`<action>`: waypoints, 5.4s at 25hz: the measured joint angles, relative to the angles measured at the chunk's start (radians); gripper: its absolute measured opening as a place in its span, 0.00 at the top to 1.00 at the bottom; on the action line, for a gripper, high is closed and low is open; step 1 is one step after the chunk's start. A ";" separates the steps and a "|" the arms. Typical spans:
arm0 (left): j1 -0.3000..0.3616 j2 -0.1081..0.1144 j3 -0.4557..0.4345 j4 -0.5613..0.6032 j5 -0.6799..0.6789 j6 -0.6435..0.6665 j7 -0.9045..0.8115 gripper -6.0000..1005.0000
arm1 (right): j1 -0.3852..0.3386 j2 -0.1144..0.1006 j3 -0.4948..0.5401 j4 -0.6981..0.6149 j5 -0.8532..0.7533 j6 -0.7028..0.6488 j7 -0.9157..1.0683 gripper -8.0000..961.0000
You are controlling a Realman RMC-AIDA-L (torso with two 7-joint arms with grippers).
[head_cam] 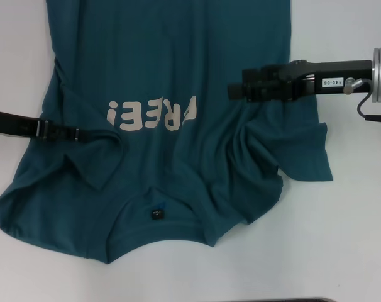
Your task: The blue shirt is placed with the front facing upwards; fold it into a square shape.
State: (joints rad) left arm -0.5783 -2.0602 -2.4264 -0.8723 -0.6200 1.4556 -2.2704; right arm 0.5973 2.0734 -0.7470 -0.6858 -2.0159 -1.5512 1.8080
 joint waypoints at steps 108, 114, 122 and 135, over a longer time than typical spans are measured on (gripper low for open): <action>-0.093 -0.097 0.042 -0.096 -0.024 -0.043 -0.056 0.89 | -0.017 -0.003 0.020 0.002 -0.001 -0.009 -0.010 0.11; -0.024 -0.089 0.032 -0.174 -0.032 -0.016 -0.068 0.89 | -0.018 -0.003 0.020 0.001 0.000 -0.009 -0.010 0.11; 0.000 -0.071 0.011 -0.120 -0.027 -0.052 -0.070 0.89 | -0.015 -0.003 0.020 0.000 0.000 -0.009 -0.008 0.11; -0.014 -0.067 0.046 -0.015 -0.023 -0.127 -0.070 0.88 | -0.017 -0.008 0.020 0.000 0.000 -0.013 -0.003 0.11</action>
State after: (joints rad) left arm -0.5926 -2.1273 -2.3808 -0.8871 -0.6431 1.3282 -2.3408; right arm 0.5805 2.0655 -0.7271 -0.6858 -2.0156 -1.5645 1.8052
